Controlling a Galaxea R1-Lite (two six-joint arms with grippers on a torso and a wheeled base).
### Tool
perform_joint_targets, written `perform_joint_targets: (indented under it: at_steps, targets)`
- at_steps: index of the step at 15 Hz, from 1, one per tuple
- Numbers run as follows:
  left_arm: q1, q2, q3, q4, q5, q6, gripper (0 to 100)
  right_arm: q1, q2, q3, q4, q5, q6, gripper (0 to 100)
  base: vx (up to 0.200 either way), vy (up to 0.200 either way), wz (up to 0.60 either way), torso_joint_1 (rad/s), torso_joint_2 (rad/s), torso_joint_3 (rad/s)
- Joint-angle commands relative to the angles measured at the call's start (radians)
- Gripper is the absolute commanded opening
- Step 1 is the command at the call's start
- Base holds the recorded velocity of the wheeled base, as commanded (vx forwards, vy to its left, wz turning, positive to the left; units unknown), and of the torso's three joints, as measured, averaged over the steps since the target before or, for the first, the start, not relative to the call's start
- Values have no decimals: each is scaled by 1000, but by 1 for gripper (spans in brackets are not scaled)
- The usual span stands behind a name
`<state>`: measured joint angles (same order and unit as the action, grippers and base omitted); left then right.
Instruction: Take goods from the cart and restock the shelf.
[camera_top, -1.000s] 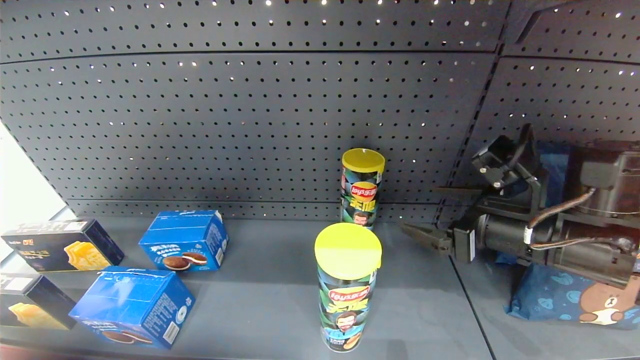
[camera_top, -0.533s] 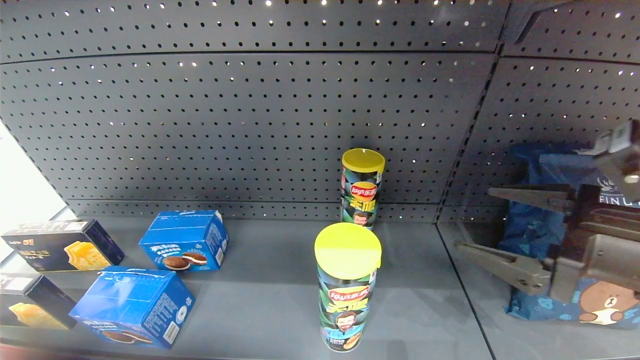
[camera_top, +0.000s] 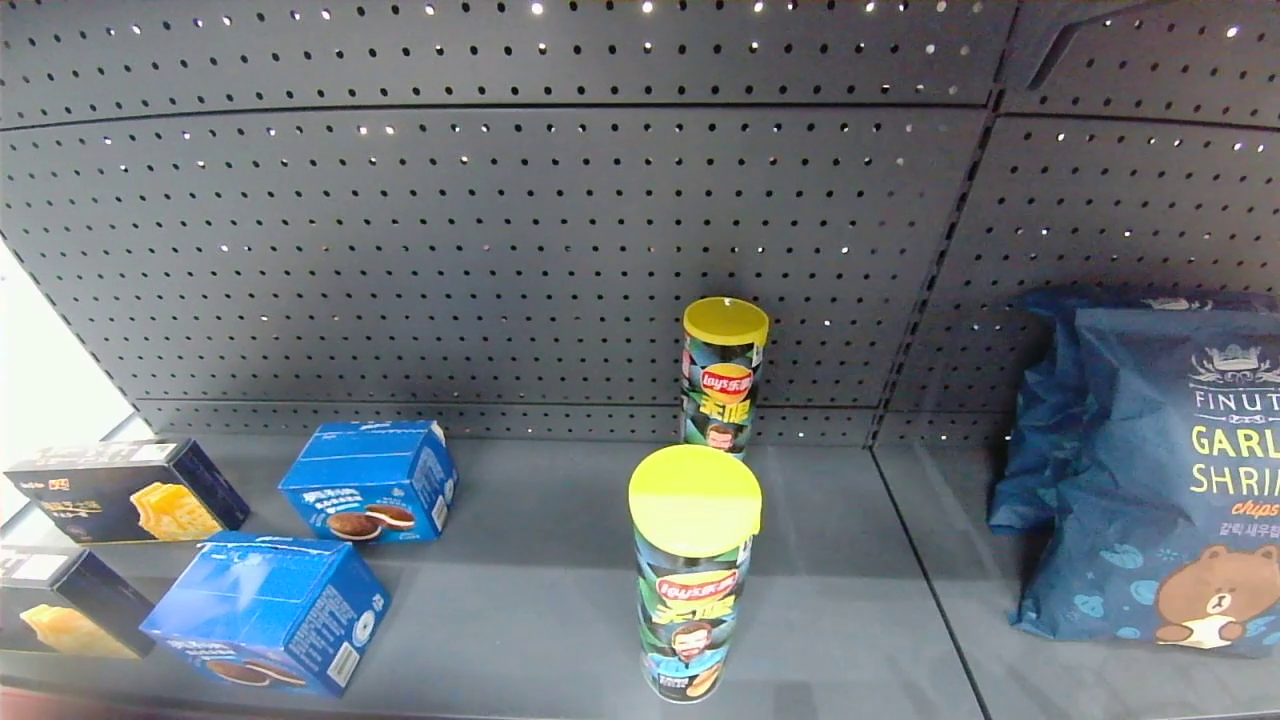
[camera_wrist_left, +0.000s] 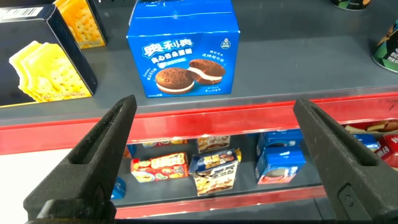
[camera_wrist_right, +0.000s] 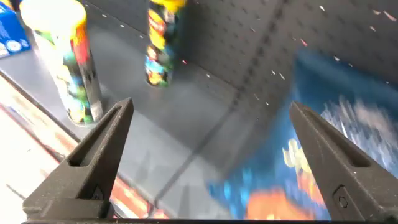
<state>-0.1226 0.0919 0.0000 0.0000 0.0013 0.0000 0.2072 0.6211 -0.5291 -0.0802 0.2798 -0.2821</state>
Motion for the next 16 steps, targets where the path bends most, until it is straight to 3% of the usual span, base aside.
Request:
perform_joint_targets:
  at_steps: [1,2,4,7,8,12,16]
  targets:
    - [0,2,0,0,0,0,100,-149,-188,129,5,30,29,100,0,0,0,0,0,0]
    - [0,2,0,0,0,0,100,-196,-241,186,5,30,100,100,0,0,0,0,0,0]
    - [0,2,0,0,0,0,100,-204,-299,267,5,13,173,100,0,0,0,0,0,0]
    - [0,2,0,0,0,0,100,-284,-429,460,4,-165,250,100,0,0,0,0,0,0]
    - [0,2,0,0,0,0,100,-305,-458,488,4,-172,267,100,0,0,0,0,0,0]
    - [0,2,0,0,0,0,100,-266,-518,529,42,-320,297,100,0,0,0,0,0,0]
    - [0,2,0,0,0,0,100,-209,-621,529,83,-297,278,100,0,0,0,0,0,0]
